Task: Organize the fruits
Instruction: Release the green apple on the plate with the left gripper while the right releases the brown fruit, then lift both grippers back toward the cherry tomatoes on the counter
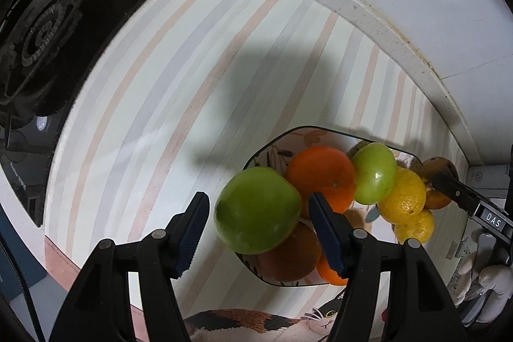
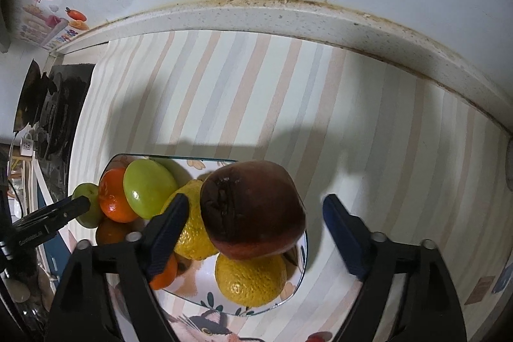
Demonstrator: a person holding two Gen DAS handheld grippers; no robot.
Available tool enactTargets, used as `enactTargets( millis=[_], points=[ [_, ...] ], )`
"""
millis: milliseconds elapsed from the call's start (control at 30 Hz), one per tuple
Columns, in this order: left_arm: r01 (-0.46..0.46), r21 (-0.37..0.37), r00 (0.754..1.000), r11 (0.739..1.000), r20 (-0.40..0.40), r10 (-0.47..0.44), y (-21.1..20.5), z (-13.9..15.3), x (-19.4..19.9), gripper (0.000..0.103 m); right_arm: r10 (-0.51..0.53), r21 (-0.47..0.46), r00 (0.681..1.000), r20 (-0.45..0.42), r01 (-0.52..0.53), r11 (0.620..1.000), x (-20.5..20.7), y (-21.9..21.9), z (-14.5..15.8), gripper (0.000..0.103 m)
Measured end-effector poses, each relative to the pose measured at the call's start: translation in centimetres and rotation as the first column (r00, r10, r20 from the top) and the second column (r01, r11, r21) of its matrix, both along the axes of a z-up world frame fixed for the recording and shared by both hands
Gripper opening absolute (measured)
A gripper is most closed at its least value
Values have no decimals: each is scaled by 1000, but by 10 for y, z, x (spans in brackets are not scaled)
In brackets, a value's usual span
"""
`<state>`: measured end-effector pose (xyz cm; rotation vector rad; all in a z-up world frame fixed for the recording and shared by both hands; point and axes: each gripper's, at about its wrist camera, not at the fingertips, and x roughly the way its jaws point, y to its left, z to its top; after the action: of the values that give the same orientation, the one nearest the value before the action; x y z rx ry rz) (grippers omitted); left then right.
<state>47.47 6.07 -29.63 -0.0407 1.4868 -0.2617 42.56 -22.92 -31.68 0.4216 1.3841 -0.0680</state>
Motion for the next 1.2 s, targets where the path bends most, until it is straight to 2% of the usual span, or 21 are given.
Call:
enactTargets(
  millis=[33,100,167,367,433,767,1000,1200],
  points=[
    [-1,5,1000,1000,15,1,1,4,-2,63,1,-8,1000,10,0,1000,-3,0,4,93],
    [-6,14,999,1000,52,6,2,12,-7,77,6,-54,1000,22,-5,999,-9,2,13,95],
    [-16,25,997,1000,77,14,3,21,-13,85,19,-79,999,36,-16,997,-17,7,21,95],
    [-7,108,979,994,204,-15,-3,50,-54,86,44,-153,996,77,-32,988,-61,28,44,95],
    [-8,113,974,994,227,-18,-7,55,-66,86,53,-170,995,85,-38,985,-78,36,50,95],
    [-33,126,950,991,311,-8,-22,84,-130,86,79,-217,984,157,-43,975,-149,54,93,95],
    [-75,89,923,993,383,36,-24,124,-184,86,126,-229,969,215,-76,970,-191,60,130,95],
    [-76,76,894,994,446,34,-29,161,-224,86,155,-244,946,285,-85,966,-231,63,171,95]
  ],
)
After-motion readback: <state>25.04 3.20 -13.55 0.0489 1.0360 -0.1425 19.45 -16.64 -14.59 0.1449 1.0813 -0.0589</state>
